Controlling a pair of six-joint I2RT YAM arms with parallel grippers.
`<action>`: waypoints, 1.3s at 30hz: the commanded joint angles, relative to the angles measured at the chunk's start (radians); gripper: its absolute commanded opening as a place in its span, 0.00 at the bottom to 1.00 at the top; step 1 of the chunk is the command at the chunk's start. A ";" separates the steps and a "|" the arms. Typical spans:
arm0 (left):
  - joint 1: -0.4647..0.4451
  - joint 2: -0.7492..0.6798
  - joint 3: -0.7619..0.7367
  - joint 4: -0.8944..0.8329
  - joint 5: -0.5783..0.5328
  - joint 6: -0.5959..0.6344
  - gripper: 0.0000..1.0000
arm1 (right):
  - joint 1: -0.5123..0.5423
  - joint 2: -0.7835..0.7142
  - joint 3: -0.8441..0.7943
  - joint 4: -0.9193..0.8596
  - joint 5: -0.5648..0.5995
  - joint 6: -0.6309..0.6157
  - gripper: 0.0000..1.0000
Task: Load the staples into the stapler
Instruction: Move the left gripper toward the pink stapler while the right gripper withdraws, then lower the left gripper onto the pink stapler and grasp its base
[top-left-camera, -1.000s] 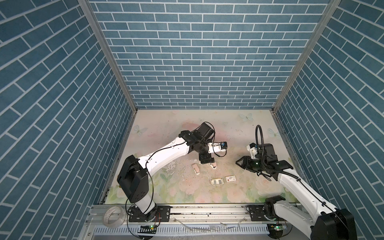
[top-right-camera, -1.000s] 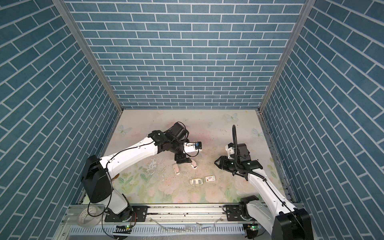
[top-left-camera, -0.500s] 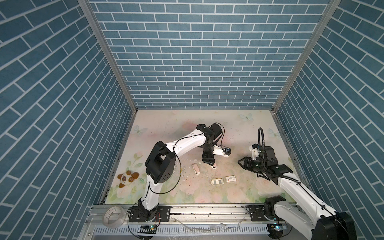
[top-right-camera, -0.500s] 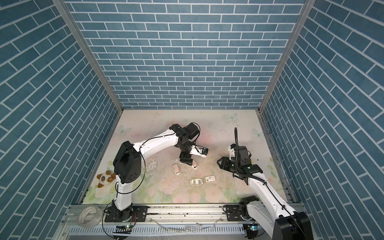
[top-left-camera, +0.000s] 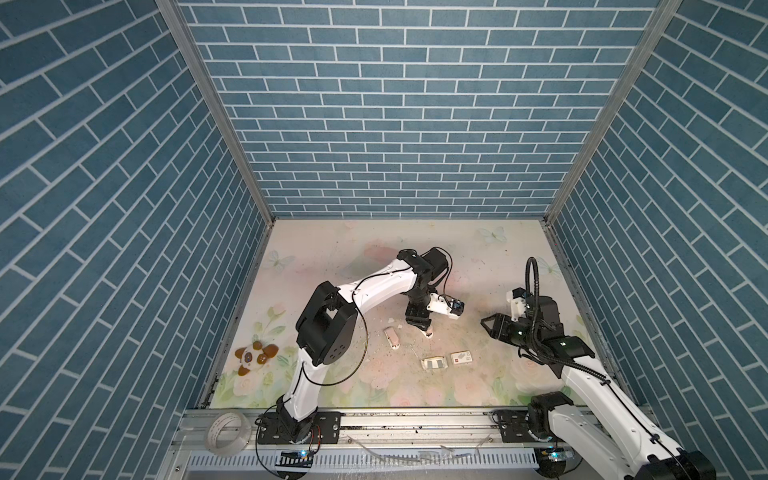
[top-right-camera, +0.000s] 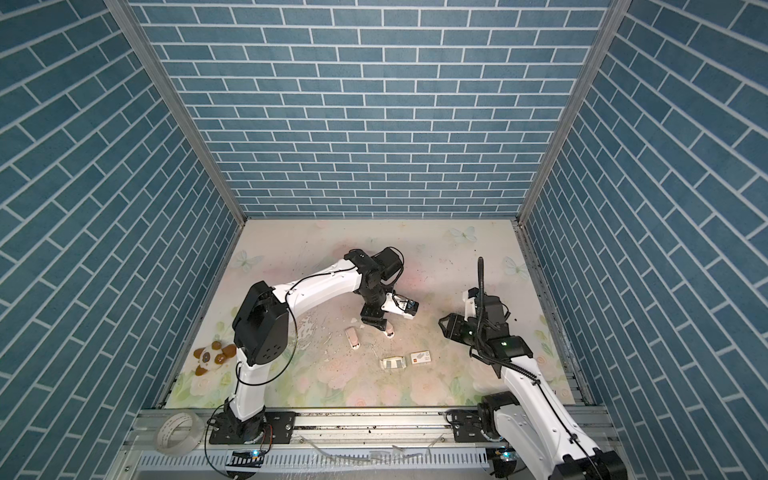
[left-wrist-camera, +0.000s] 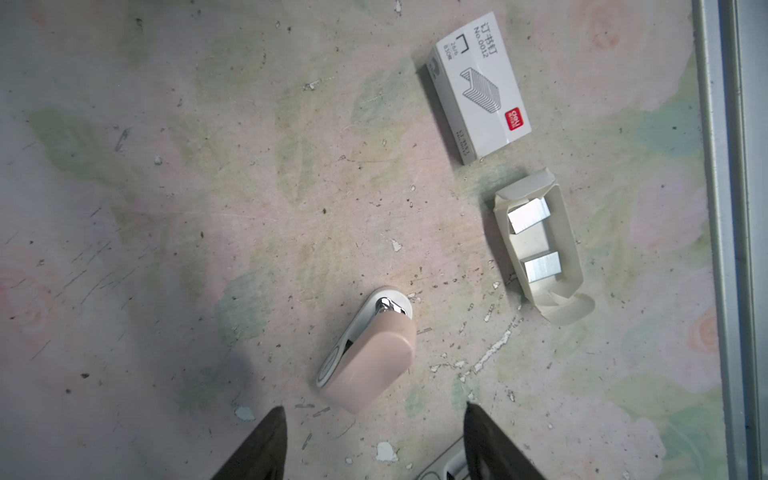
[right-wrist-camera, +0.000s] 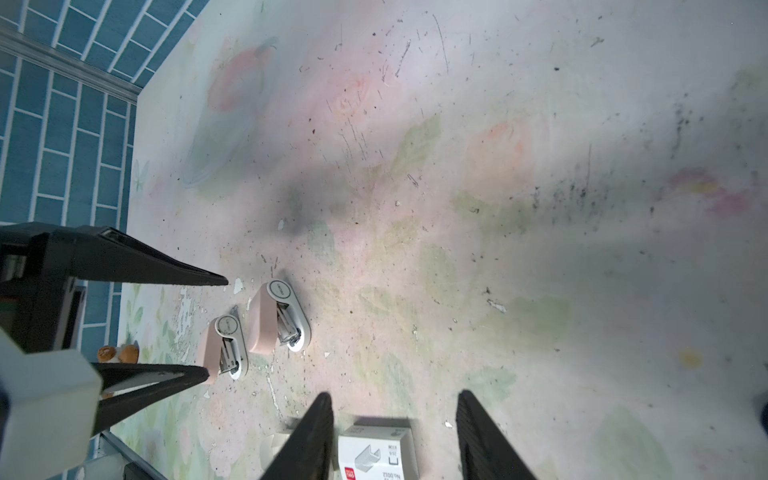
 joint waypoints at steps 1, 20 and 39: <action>-0.013 0.026 -0.039 0.026 -0.008 0.014 0.68 | -0.011 0.001 -0.011 -0.002 -0.001 0.029 0.49; -0.038 0.026 -0.132 0.140 -0.046 0.036 0.54 | -0.027 0.002 -0.013 -0.026 -0.017 0.022 0.48; -0.044 -0.013 -0.167 0.167 -0.053 -0.018 0.46 | -0.033 0.011 -0.020 -0.010 -0.030 0.022 0.48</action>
